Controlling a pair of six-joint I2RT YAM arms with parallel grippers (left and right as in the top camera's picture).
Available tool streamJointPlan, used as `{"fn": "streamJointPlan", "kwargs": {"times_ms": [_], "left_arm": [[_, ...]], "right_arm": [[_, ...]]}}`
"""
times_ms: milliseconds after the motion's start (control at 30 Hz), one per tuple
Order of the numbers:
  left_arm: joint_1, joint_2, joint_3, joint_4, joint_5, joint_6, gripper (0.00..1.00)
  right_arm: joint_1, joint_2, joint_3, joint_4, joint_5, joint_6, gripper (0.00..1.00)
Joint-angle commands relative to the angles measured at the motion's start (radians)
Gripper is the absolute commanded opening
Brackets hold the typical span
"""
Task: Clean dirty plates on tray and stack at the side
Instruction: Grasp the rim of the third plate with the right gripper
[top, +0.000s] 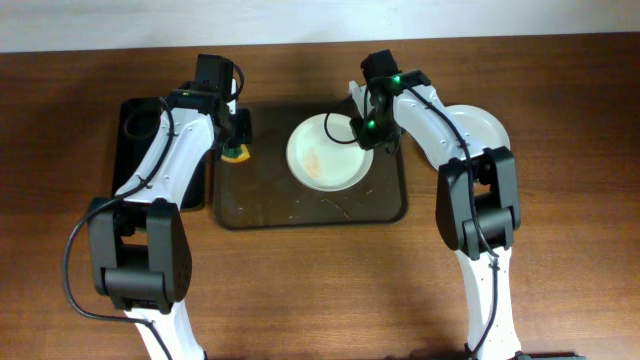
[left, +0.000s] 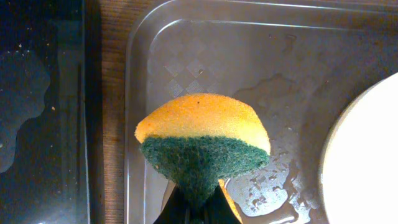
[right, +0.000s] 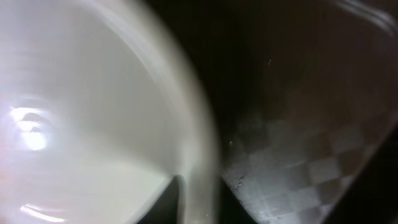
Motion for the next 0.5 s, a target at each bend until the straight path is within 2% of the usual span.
{"fn": "streamJointPlan", "kwargs": {"times_ms": [0, 33, 100, 167, 200, 267, 300, 333, 400, 467], "left_arm": [[0.003, -0.034, 0.016, 0.0, -0.014, -0.009, 0.0], [0.003, -0.034, 0.016, 0.0, -0.014, -0.009, 0.0], [0.003, -0.034, 0.016, 0.0, -0.014, -0.009, 0.0], [0.003, -0.034, 0.016, 0.0, -0.013, -0.009, 0.0], [0.003, -0.034, 0.016, 0.0, -0.013, -0.009, 0.0], [0.003, -0.034, 0.016, 0.0, -0.013, -0.009, 0.0], [0.003, -0.034, 0.016, 0.0, -0.013, -0.009, 0.0], [0.003, -0.034, 0.016, 0.0, -0.013, -0.009, 0.0], [0.003, -0.034, 0.016, 0.003, -0.013, -0.009, 0.0], [0.003, -0.034, 0.013, 0.004, -0.013, -0.009, 0.0]], "right_arm": [[0.006, 0.013, 0.011, -0.034, -0.063, 0.195, 0.04], [0.01, 0.008, 0.011, -0.057, -0.154, 0.297, 0.04], [0.043, 0.009, 0.009, -0.105, -0.22, 0.667, 0.04], [0.113, 0.01, 0.009, -0.101, -0.062, 0.855, 0.04], [0.157, 0.011, 0.009, -0.085, 0.03, 0.901, 0.04], [0.21, 0.011, 0.009, -0.042, 0.071, 0.89, 0.05], [0.207, 0.01, 0.01, -0.025, 0.06, 0.845, 0.26], [0.195, 0.01, 0.01, 0.0, 0.016, 0.787, 0.32], [0.175, 0.01, 0.01, 0.051, -0.061, 0.707, 0.36], [0.174, 0.015, 0.009, 0.055, -0.062, 0.678, 0.35]]}}
